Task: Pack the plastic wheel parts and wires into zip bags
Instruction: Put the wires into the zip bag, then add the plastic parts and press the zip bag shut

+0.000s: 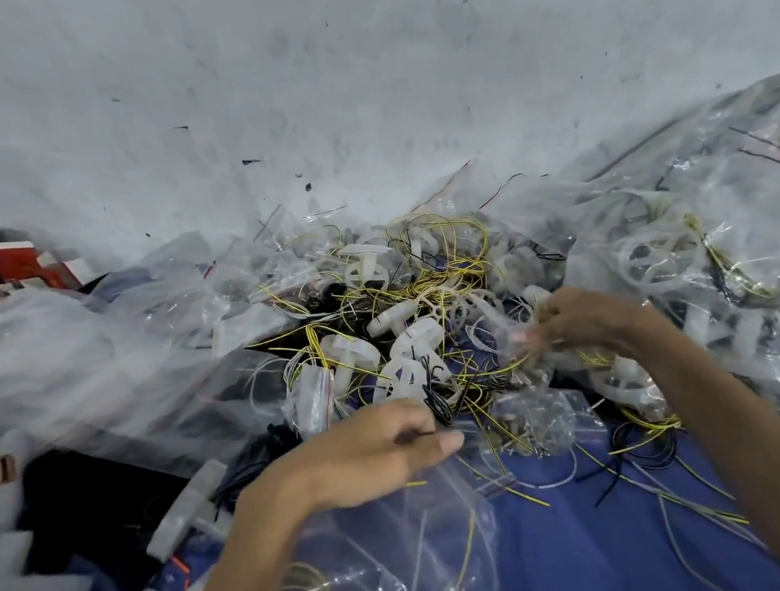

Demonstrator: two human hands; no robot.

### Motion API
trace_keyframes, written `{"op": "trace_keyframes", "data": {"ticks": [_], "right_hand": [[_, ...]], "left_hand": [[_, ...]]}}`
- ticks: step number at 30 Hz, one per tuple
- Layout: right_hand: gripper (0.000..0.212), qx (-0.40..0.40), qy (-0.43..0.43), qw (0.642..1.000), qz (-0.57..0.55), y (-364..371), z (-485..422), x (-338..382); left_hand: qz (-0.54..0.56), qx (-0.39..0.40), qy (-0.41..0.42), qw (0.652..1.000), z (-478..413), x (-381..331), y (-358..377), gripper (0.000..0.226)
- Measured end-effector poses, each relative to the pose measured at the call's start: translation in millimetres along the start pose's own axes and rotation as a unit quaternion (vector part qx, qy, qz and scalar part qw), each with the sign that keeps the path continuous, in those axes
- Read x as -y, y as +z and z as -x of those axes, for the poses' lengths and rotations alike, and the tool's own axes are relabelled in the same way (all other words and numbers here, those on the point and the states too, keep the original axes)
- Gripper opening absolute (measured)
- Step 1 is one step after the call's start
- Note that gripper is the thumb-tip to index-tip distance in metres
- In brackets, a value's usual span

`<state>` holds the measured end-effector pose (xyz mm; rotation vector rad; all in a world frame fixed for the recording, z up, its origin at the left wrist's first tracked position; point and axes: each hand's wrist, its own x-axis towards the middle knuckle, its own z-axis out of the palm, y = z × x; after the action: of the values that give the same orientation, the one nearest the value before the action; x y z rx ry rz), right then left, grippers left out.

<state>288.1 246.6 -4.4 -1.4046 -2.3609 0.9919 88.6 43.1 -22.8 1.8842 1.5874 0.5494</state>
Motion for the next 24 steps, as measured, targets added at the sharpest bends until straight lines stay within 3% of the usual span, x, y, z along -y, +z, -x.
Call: {"op": "trace_keyframes", "data": {"ticks": [3, 8, 12, 15, 18, 21, 24], "right_hand": [[0.044, -0.036, -0.001, 0.989, -0.145, 4.0, 0.0, 3.5], [0.024, -0.016, -0.003, 0.988, 0.156, 39.6, -3.8, 5.3], [0.028, 0.006, -0.002, 0.959, 0.282, 64.3, -11.1, 8.9], [0.036, -0.065, -0.028, 0.947, 0.314, 75.4, -10.5, 10.0], [0.033, -0.181, -0.054, 0.956, 0.226, 78.0, -6.6, 7.9], [0.024, -0.288, -0.075, 0.954, 0.033, 69.5, -4.6, 7.9], [0.024, -0.271, -0.050, 0.927, -0.255, 57.2, -1.4, 14.3]], "left_hand": [[0.025, -0.021, 0.024, 0.999, 4.9, -5.5, -8.1, 0.046], [0.021, -0.032, 0.028, 0.999, 11.9, -16.4, -14.2, 0.041], [-0.011, -0.028, 0.040, 0.999, 14.4, -23.9, -13.5, 0.033], [-0.016, -0.017, 0.041, 0.999, 16.1, -28.9, -13.1, 0.030], [-0.002, -0.009, 0.052, 0.999, 20.5, -35.3, -17.0, 0.033], [0.027, -0.012, 0.118, 0.993, 24.3, -40.1, -24.8, 0.037], [0.073, -0.032, 0.169, 0.982, 27.3, -44.9, -30.1, 0.041]]}}
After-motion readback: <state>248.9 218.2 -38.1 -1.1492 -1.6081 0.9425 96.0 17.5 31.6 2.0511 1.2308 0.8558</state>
